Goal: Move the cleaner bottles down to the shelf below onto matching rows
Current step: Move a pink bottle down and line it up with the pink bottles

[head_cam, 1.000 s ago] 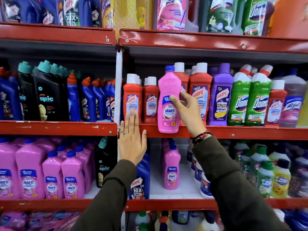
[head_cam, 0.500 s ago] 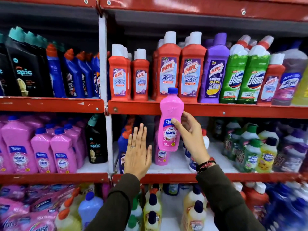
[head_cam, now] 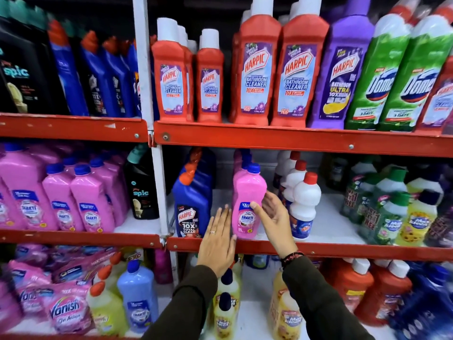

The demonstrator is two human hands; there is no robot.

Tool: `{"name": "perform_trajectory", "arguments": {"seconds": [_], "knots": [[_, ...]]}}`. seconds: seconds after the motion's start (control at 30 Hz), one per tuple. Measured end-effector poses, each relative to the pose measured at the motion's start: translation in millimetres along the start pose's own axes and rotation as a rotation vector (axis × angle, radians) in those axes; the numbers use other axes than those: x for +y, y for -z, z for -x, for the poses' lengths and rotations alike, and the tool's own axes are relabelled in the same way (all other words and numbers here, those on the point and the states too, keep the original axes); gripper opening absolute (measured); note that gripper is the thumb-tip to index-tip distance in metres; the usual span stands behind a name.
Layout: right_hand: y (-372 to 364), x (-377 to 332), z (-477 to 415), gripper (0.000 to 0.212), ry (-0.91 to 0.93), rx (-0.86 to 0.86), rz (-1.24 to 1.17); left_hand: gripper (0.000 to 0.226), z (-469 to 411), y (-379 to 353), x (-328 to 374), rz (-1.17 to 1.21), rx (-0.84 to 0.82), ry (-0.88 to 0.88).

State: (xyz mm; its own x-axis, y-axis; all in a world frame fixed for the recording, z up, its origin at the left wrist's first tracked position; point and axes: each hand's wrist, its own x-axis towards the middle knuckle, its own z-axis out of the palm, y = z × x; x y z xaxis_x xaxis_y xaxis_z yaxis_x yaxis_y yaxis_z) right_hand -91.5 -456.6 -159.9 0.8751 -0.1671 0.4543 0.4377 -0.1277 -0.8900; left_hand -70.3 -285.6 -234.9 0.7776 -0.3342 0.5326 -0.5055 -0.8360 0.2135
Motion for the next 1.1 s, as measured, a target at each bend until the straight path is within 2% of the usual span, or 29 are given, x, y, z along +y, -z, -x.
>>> {"name": "perform_trajectory", "arguments": {"seconds": [0.27, 0.7, 0.9, 1.0, 1.1], "knots": [[0.8, 17.1, -11.3, 0.049, -0.039, -0.022, 0.024, 0.065, 0.5, -12.4, 0.5, -0.05, 0.035, 0.038], [-0.8, 20.3, 4.4, 0.04, -0.062, -0.043, 0.031, 0.064, 1.4, -14.7, -0.3, -0.115, 0.054, 0.042], [-2.8, 12.4, 10.0, 0.043, -0.066, -0.049, 0.089, 0.066, 2.7, -9.8, -1.1, -0.004, 0.033, 0.028], [-10.7, 4.8, 19.7, 0.057, 0.015, 0.091, 0.144, 0.069, 6.3, -0.5, -2.5, 0.128, 0.071, -0.014], [-25.8, -3.3, 28.9, 0.047, 0.219, 0.336, 0.202, 0.072, 12.6, 11.7, -6.6, 0.153, 0.204, -0.078]]}}
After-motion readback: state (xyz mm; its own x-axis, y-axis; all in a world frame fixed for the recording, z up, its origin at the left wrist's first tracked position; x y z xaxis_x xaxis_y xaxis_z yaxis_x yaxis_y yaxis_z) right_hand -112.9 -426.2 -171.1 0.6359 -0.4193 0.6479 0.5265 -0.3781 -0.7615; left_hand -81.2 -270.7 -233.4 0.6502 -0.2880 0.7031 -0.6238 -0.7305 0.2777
